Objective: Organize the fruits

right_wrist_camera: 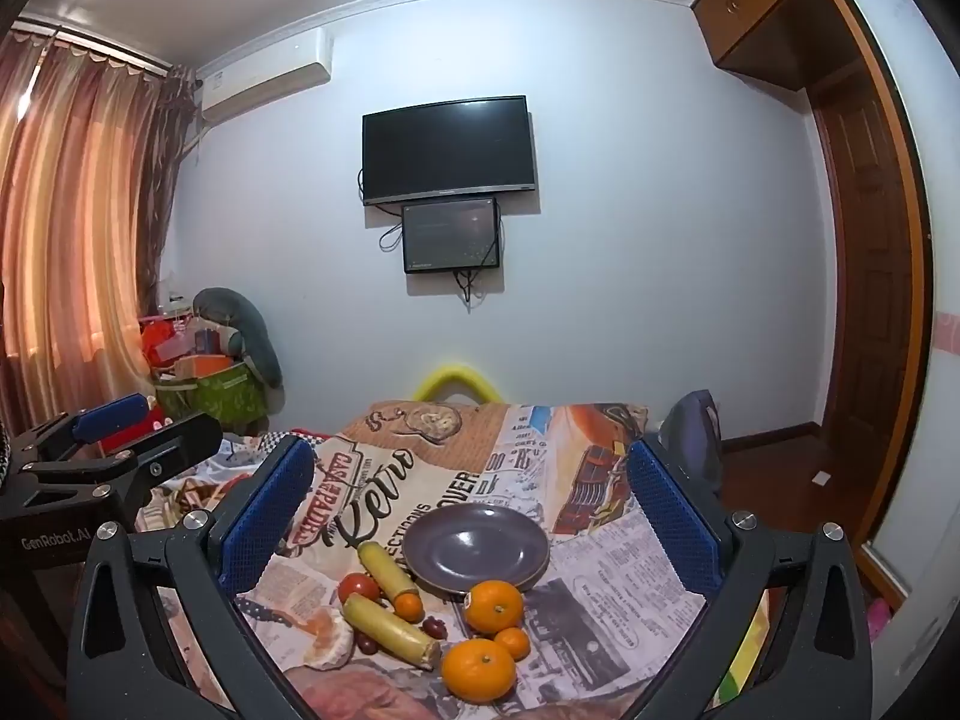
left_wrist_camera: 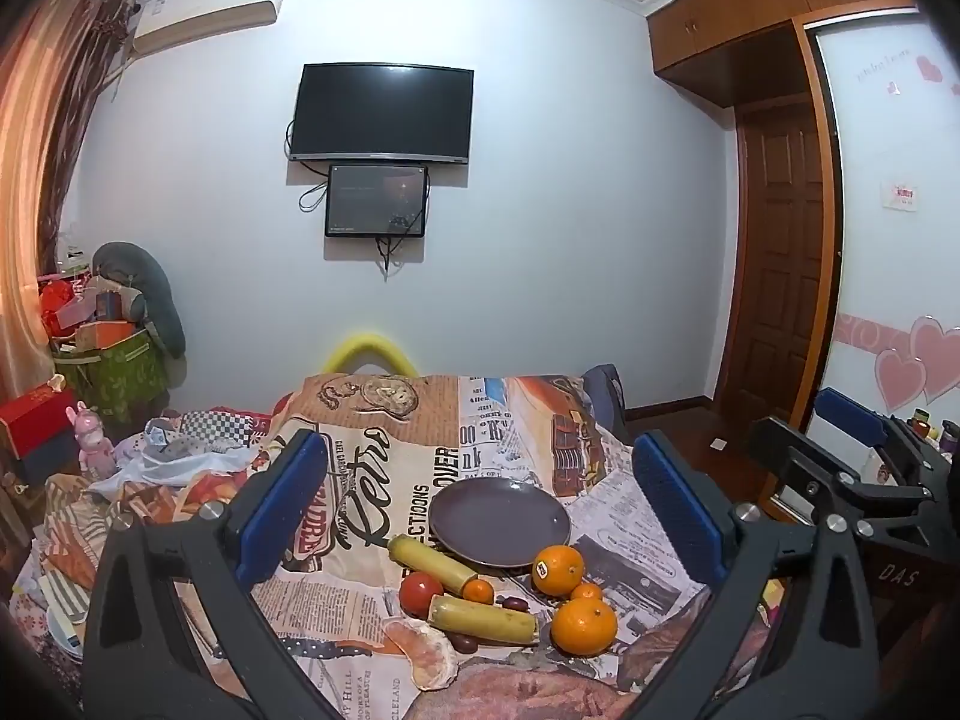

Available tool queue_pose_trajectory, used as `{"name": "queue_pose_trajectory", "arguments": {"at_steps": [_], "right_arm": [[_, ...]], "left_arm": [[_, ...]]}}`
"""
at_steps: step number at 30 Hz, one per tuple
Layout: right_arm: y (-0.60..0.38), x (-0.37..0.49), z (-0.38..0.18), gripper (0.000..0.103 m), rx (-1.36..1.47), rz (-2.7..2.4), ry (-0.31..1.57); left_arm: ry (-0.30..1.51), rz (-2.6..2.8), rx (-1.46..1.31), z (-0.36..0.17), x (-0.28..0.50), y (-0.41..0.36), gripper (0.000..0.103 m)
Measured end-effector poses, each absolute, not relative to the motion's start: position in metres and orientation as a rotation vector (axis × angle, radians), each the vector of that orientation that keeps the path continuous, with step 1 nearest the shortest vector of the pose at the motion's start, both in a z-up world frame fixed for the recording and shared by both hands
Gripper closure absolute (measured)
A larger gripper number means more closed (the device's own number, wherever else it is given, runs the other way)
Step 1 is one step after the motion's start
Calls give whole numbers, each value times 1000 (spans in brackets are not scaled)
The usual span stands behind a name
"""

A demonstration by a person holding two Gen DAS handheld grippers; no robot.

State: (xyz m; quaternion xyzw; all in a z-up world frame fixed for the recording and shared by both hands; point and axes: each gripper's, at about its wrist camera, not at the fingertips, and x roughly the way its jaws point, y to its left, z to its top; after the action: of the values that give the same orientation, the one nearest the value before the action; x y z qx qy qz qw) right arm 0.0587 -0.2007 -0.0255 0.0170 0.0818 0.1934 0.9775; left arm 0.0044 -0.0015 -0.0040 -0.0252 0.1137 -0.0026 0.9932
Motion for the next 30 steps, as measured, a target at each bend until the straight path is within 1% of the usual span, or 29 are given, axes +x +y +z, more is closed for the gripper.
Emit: {"name": "queue_pose_trajectory", "arguments": {"at_steps": [30], "right_arm": [[-203, 60, -24, 0, 46, 393, 166]], "left_arm": [[238, -15, -55, -4, 5, -4, 0]]}}
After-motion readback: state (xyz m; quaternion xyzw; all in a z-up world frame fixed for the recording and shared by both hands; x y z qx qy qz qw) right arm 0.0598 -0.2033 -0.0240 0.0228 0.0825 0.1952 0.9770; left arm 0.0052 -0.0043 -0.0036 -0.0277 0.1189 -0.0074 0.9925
